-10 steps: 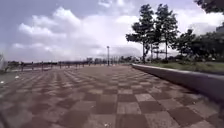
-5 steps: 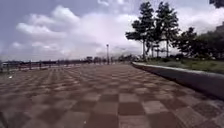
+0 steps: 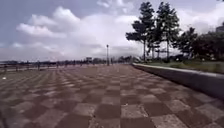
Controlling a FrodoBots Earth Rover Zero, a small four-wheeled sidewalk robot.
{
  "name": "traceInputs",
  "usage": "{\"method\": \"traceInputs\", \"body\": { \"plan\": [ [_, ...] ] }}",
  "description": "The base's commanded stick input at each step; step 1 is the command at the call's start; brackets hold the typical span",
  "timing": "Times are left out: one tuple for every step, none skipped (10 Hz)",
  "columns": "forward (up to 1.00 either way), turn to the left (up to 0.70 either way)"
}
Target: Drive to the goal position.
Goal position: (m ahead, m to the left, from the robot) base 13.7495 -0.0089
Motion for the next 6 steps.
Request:
{"method": "traceInputs", "body": {
  "plan": [
    [0.85, 0.00],
    [0.85, 0.00],
    [0.85, 0.00],
    [0.85, 0.00],
    [0.85, 0.00],
    [0.85, 0.00]
  ]
}}
